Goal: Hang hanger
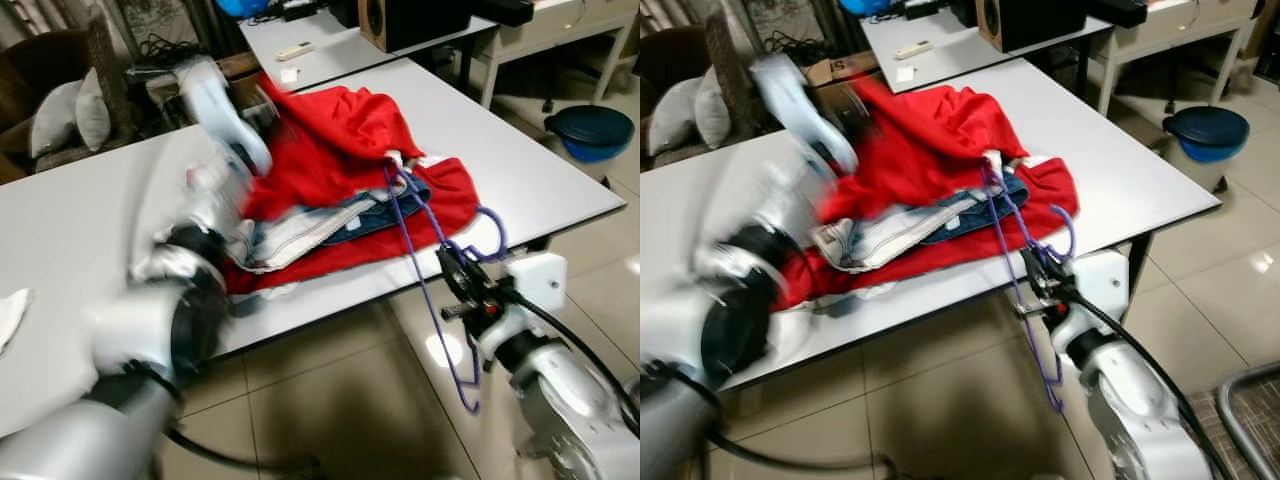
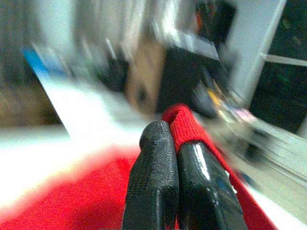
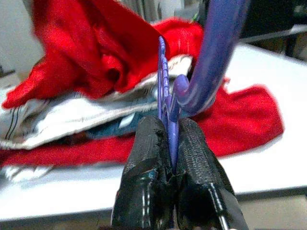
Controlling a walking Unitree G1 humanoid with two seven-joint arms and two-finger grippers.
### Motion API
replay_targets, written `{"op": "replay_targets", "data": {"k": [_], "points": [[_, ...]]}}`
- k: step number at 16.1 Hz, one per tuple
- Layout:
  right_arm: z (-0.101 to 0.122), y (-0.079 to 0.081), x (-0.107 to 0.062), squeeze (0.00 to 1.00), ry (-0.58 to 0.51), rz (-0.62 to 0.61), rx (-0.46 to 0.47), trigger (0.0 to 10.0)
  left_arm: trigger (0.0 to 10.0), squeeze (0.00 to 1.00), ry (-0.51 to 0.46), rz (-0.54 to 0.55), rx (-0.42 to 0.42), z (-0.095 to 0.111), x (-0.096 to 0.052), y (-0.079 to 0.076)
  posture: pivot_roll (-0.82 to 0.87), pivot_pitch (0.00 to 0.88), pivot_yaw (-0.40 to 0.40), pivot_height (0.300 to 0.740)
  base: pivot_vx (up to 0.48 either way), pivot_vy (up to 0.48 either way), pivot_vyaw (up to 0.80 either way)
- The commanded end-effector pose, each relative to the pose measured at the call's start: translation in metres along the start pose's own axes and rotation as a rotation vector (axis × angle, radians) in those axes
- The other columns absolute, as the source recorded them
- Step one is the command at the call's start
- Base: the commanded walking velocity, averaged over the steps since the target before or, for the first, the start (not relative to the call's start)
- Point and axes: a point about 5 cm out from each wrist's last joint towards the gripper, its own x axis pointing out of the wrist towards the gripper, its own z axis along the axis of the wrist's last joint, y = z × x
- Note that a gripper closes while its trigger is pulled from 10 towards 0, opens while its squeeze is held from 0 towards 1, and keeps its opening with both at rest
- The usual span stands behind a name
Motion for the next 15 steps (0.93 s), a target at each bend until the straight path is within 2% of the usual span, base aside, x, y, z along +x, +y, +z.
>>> {"op": "replay_targets", "data": {"k": [1,2,3,4,5,6,7,8,9,10,11,12,13,14,15], "points": [[0.005,0.003,0.003,0.0,-0.033,0.005,-0.007,10.0,0.0,0.0,-0.2,0.029,0.084,0.053,0.007,0.006,-0.26,0.0,0.246,0.74,0.0,0.0,0.0],[0.015,0.0,0.005,0.0,-0.086,-0.009,-0.001,10.0,0.0,0.0,-0.574,0.237,0.269,0.164,-0.008,0.037,-0.24,0.0,0.229,0.74,0.0,0.0,0.0],[0.02,-0.002,0.005,0.0,-0.116,-0.016,0.011,10.0,0.0,0.0,-0.789,0.392,0.481,0.233,-0.038,0.054,-0.22,0.0,0.214,0.74,0.0,0.0,0.0],[0.02,-0.001,0.006,0.0,-0.121,-0.008,0.016,10.0,0.0,0.0,-0.817,0.446,0.701,0.254,-0.054,0.06,-0.19,0.0,0.195,0.74,0.0,0.0,0.0],[0.02,-0.001,0.006,0.0,-0.121,-0.008,0.016,10.0,0.0,0.0,-0.817,0.446,0.701,0.254,-0.054,0.06,-0.19,0.0,0.195,0.74,0.0,0.0,0.0],[0.019,0.0,0.007,0.0,-0.118,-0.001,0.015,10.0,0.0,0.0,-0.795,0.446,0.775,0.254,-0.056,0.062,-0.19,0.0,0.195,0.74,0.0,0.0,0.0],[0.017,0.003,0.01,0.0,-0.108,0.021,0.018,10.0,0.0,0.0,-0.671,0.423,0.771,0.228,-0.05,0.071,-0.14,0.0,0.152,0.74,0.0,0.0,0.0],[0.015,0.007,0.014,0.0,-0.098,0.054,0.027,10.0,0.0,0.0,-0.514,0.385,0.776,0.186,-0.043,0.08,-0.12,0.0,0.135,0.74,0.0,0.0,0.0],[0.011,0.014,0.018,0.0,-0.078,0.109,0.039,10.0,0.0,0.0,-0.196,0.304,0.726,0.093,-0.046,0.094,-0.09,0.0,0.11,0.74,0.0,0.0,0.0],[0.007,0.02,0.02,0.0,-0.056,0.146,0.048,10.0,0.0,0.0,0.06,0.225,0.619,0.011,-0.067,0.097,-0.07,0.0,0.099,0.74,0.0,0.0,0.0],[0.004,0.023,0.02,0.0,-0.043,0.161,0.058,10.0,0.0,0.0,0.152,0.225,0.55,-0.024,-0.085,0.098,-0.07,0.0,0.096,0.74,0.0,0.0,0.0],[0.0,0.025,0.018,0.0,-0.019,0.172,0.065,10.0,0.0,0.0,0.307,0.23,0.425,-0.072,-0.119,0.098,-0.07,0.0,0.092,0.74,0.0,0.0,0.0],[-0.004,0.024,0.017,0.0,0.007,0.169,0.065,10.0,0.0,0.0,0.381,0.223,0.399,-0.092,-0.138,0.097,-0.07,0.0,0.094,0.74,0.0,0.0,0.0],[-0.007,0.023,0.016,0.0,0.023,0.165,0.063,10.0,0.0,0.0,0.423,0.215,0.39,-0.102,-0.149,0.096,-0.07,0.0,0.094,0.74,0.0,0.0,0.0],[-0.015,0.02,0.012,0.0,0.074,0.156,0.063,10.0,8.3,0.0,0.507,0.184,0.347,-0.12,-0.166,0.084,-0.07,0.0,0.098,0.74,0.0,0.0,0.0]]}}
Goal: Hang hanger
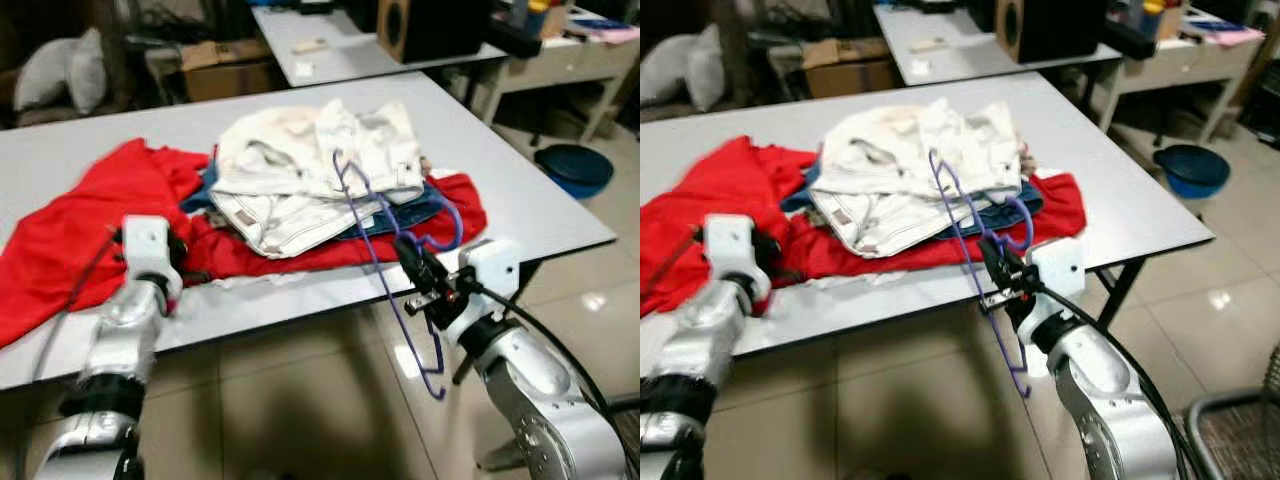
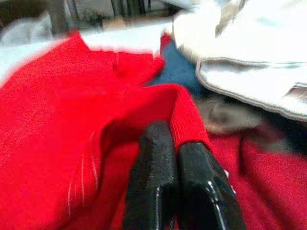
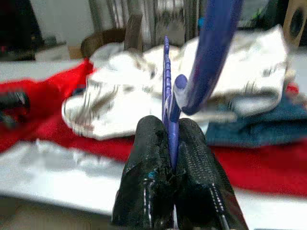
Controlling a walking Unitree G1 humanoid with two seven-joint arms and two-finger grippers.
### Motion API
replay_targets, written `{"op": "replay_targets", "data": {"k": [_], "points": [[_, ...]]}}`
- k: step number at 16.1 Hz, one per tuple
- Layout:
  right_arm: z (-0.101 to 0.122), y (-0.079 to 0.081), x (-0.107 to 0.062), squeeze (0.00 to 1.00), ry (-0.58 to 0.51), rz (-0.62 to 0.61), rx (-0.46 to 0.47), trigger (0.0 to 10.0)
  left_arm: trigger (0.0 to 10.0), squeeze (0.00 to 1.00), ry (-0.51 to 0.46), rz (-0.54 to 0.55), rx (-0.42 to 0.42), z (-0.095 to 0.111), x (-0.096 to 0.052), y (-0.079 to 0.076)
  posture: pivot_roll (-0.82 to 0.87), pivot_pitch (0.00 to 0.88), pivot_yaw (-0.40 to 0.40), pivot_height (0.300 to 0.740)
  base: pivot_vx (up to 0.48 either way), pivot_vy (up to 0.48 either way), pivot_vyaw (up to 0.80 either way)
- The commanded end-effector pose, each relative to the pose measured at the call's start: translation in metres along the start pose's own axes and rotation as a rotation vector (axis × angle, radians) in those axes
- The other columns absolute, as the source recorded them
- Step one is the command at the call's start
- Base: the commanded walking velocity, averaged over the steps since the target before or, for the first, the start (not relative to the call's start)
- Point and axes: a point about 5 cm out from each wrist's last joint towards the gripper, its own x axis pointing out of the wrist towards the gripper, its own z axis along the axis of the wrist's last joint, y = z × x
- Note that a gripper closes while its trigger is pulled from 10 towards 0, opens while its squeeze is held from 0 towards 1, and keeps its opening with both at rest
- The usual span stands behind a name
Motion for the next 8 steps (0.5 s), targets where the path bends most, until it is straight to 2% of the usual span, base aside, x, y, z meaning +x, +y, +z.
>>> {"op": "replay_targets", "data": {"k": [1,2,3,4,6,8], "points": [[-0.007,-0.002,-0.002,0.0,0.041,-0.008,0.017,10.0,10.0,0.0,0.06,-0.044,0.002,-0.008,-0.003,-0.014,-0.07,0.0,0.098,0.74,0.0,0.0,0.0],[-0.014,-0.008,-0.004,0.0,0.079,-0.051,0.017,10.0,10.0,0.0,0.083,-0.076,0.045,-0.012,-0.004,-0.024,-0.07,0.0,0.106,0.74,0.0,0.0,0.0],[-0.026,-0.016,-0.002,0.0,0.163,-0.128,0.015,10.0,10.0,0.0,0.035,-0.127,0.053,-0.006,0.0,-0.035,-0.07,0.0,0.114,0.74,0.0,0.0,0.0],[-0.033,-0.02,-0.002,0.0,0.206,-0.166,0.001,10.0,10.0,0.0,0.011,-0.134,0.047,-0.002,0.001,-0.039,-0.07,0.0,0.114,0.74,0.0,0.0,0.0],[-0.032,-0.023,-0.001,0.0,0.209,-0.195,-0.065,10.0,10.0,0.0,-0.004,-0.186,-0.016,0.009,0.0,-0.051,-0.05,0.0,0.105,0.74,-0.358,0.0,0.0],[-0.026,-0.032,0.003,0.0,0.171,-0.231,-0.102,10.0,10.0,0.0,-0.013,-0.196,-0.025,0.016,-0.001,-0.06,-0.03,0.0,0.096,0.74,-0.435,0.0,0.0]]}}
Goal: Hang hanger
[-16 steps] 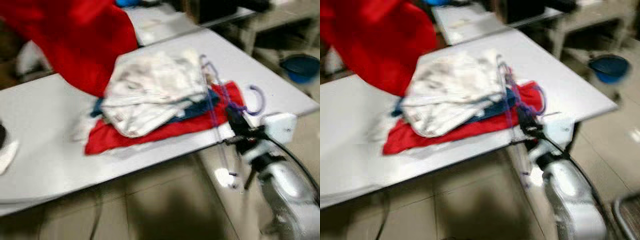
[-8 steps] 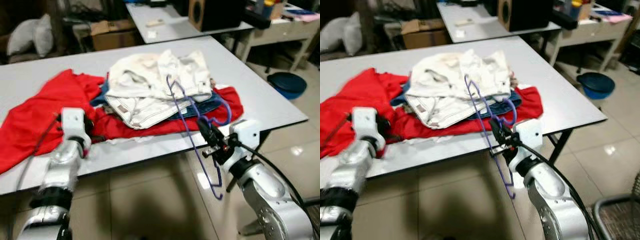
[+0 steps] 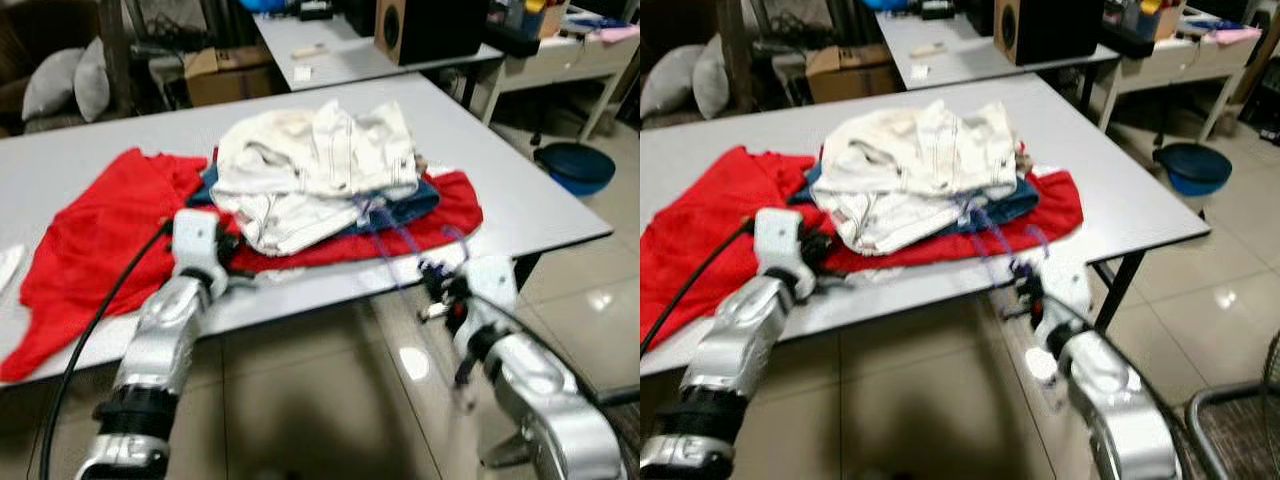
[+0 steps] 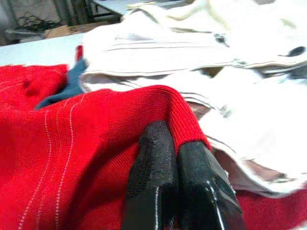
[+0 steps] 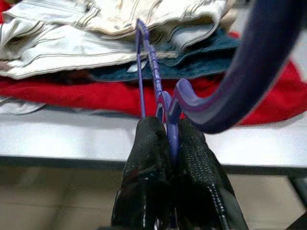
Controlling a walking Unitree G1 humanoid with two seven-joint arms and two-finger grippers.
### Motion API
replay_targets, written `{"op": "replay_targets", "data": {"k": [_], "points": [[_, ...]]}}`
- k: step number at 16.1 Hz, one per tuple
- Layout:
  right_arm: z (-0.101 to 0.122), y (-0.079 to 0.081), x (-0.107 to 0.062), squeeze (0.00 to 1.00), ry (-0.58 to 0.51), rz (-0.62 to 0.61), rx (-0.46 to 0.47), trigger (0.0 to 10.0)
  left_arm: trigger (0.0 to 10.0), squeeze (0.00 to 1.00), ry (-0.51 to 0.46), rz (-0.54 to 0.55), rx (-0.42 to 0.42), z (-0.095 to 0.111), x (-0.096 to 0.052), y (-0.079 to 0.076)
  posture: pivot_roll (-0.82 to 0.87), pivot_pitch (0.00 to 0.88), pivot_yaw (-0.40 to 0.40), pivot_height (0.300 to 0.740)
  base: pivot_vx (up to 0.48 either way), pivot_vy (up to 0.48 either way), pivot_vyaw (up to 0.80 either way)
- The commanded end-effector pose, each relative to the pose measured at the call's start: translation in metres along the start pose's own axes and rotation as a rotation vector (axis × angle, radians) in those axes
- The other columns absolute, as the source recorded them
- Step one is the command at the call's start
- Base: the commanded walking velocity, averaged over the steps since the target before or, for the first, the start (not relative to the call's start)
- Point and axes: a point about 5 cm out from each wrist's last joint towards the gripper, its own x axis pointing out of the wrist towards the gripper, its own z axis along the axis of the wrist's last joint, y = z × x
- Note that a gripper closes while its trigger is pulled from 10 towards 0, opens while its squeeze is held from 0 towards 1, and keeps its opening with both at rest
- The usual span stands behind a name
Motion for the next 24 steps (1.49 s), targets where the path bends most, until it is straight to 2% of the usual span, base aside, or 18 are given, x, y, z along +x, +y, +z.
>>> {"op": "replay_targets", "data": {"k": [1,4,8,10,11,12,13,14,15,16,17,19,21,22,23,24], "points": [[-0.004,-0.004,0.002,0.0,0.009,-0.029,0.012,10.0,10.0,0.0,0.013,-0.004,0.001,-0.001,-0.002,-0.002,-0.04,0.0,0.095,0.74,-0.431,0.0,0.0],[0.002,-0.004,0.002,0.0,-0.002,-0.02,-0.04,10.0,10.0,0.0,0.01,-0.011,-0.008,-0.001,-0.003,-0.007,-0.04,0.0,0.084,0.74,-0.43,0.0,0.0],[0.005,-0.009,0.005,0.0,-0.013,-0.007,-0.044,10.0,10.0,0.0,0.015,-0.018,-0.016,0.0,-0.003,-0.013,-0.05,0.0,0.067,0.74,-0.383,0.0,0.0],[0.006,-0.011,0.004,0.0,-0.011,-0.005,-0.049,10.0,10.0,0.0,0.016,-0.05,-0.01,0.001,-0.002,-0.017,-0.05,0.0,0.066,0.74,0.0,0.0,0.0],[0.005,-0.012,0.003,0.0,-0.008,-0.003,-0.053,10.0,2.7,0.0,-0.003,-0.094,-0.014,0.002,-0.004,-0.02,-0.05,0.0,0.066,0.74,0.0,0.0,0.0],[0.005,-0.014,0.002,0.0,-0.001,0.001,-0.056,10.0,0.0,0.0,0.087,-0.225,0.041,-0.008,-0.007,-0.027,-0.05,0.0,0.068,0.74,0.0,0.0,0.0],[0.004,-0.015,0.001,0.0,0.001,0.005,-0.055,10.0,0.0,0.0,0.13,-0.294,0.087,-0.013,-0.01,-0.03,-0.05,0.0,0.068,0.74,0.0,0.0,0.0],[0.004,-0.015,-0.002,0.0,0.003,0.022,-0.052,10.0,0.0,0.0,0.246,-0.423,0.154,-0.025,-0.018,-0.033,-0.05,0.0,0.066,0.74,0.0,0.0,0.0],[0.002,-0.015,-0.005,0.0,0.017,0.051,-0.052,10.0,0.0,0.0,0.407,-0.585,0.247,-0.041,-0.03,-0.032,-0.05,0.0,0.066,0.74,0.0,0.0,0.0],[-0.003,-0.015,-0.01,0.0,0.051,0.093,-0.069,10.0,0.0,0.0,0.544,-0.718,0.291,-0.051,-0.042,-0.026,-0.05,0.0,0.065,0.74,0.0,0.0,0.0],[-0.009,-0.014,-0.015,0.0,0.101,0.147,-0.092,10.0,0.0,0.0,0.637,-0.827,0.306,-0.055,-0.051,-0.022,-0.06,0.0,0.067,0.74,0.0,0.0,0.0],[-0.018,-0.013,-0.021,0.0,0.164,0.196,-0.107,10.0,0.0,0.0,0.736,-0.943,0.307,-0.058,-0.063,-0.02,-0.06,0.0,0.07,0.74,0.0,0.0,0.0],[-0.018,-0.014,-0.025,0.0,0.172,0.197,-0.112,10.0,0.0,0.0,0.77,-0.99,0.284,-0.058,-0.067,-0.021,-0.07,0.0,0.075,0.74,0.0,0.0,0.0],[-0.018,-0.013,-0.028,0.0,0.169,0.2,-0.109,10.0,0.0,0.0,0.738,-0.968,0.299,-0.058,-0.062,-0.023,-0.08,0.0,0.076,0.74,0.0,0.0,0.0],[-0.017,-0.012,-0.03,0.0,0.171,0.21,-0.107,10.0,0.0,0.0,0.669,-0.881,0.311,-0.055,-0.049,-0.023,-0.08,0.0,0.078,0.74,0.0,0.0,0.0],[-0.016,-0.012,-0.031,0.0,0.168,0.219,-0.11,10.0,0.0,0.0,0.566,-0.746,0.291,-0.047,-0.03,-0.023,-0.09,0.0,0.078,0.74,0.0,0.0,0.0]]}}
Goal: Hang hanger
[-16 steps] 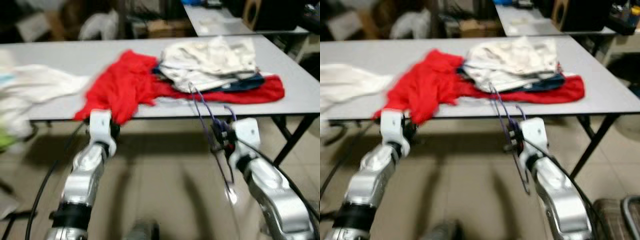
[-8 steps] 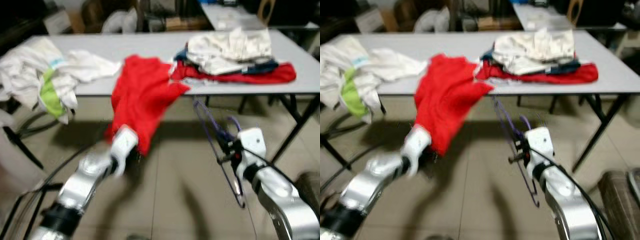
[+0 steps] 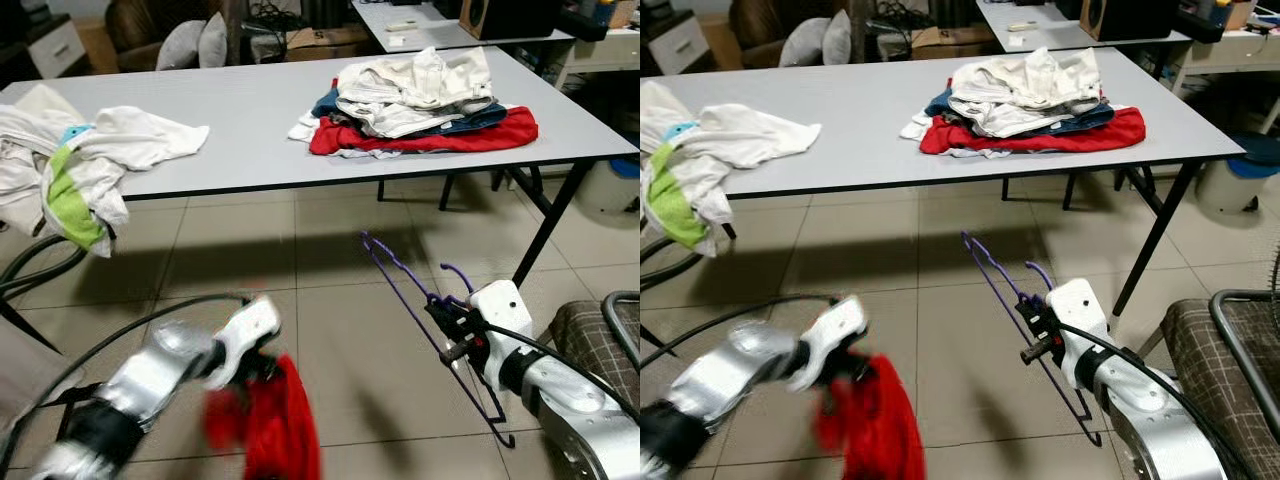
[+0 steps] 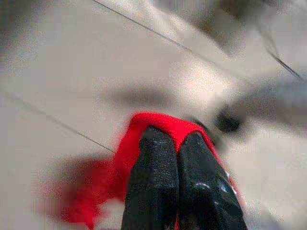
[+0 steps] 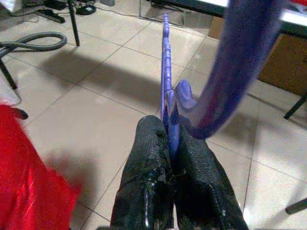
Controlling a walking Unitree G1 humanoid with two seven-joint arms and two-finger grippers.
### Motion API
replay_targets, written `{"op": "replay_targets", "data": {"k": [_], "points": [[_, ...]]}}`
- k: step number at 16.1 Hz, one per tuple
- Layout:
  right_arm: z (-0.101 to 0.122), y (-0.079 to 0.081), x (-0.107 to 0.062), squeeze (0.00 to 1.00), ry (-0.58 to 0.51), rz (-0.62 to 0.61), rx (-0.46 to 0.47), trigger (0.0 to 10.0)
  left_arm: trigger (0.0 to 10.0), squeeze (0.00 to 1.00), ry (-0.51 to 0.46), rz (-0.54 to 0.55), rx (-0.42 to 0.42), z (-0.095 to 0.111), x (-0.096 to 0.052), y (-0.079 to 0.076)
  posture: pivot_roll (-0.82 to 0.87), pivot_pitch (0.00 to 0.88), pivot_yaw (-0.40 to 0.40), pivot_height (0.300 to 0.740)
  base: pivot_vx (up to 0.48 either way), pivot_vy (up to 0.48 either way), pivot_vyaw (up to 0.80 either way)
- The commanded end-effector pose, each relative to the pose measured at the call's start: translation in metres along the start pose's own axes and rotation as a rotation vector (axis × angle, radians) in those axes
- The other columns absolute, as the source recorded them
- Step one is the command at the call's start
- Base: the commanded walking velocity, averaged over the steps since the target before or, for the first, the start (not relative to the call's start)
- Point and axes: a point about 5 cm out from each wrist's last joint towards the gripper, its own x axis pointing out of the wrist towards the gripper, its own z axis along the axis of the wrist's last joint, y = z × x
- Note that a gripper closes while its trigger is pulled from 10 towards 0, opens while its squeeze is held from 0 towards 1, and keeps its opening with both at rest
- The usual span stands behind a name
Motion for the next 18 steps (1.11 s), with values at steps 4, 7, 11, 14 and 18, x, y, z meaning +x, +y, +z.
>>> {"op": "replay_targets", "data": {"k": [4,7,11,14,18], "points": [[0.018,0.002,-0.008,0.0,-0.083,0.087,-0.053,10.0,0.0,0.0,-0.354,0.387,-0.2,0.071,-0.022,0.054,-0.08,0.0,0.091,0.74,0.0,0.0,0.0],[0.028,0.007,-0.014,0.0,-0.122,0.17,-0.076,10.0,0.0,0.0,-0.331,0.422,-0.207,0.081,-0.024,0.059,-0.08,0.0,0.1,0.74,0.0,0.0,0.0],[0.043,0.01,-0.021,0.0,-0.175,0.262,-0.131,10.0,0.0,0.0,-0.369,0.546,-0.162,0.108,-0.031,0.074,-0.07,0.0,0.115,0.74,0.0,0.0,0.0],[0.039,0.013,-0.024,0.0,-0.137,0.314,-0.154,10.0,0.0,0.0,-0.393,0.591,-0.171,0.122,-0.035,0.08,-0.06,0.0,0.119,0.74,0.0,0.0,0.0],[0.035,0.025,-0.014,0.0,-0.124,0.361,-0.151,10.0,0.0,0.0,-0.447,0.566,-0.196,0.147,-0.039,0.082,-0.04,0.0,0.148,0.74,0.0,0.0,0.0]]}}
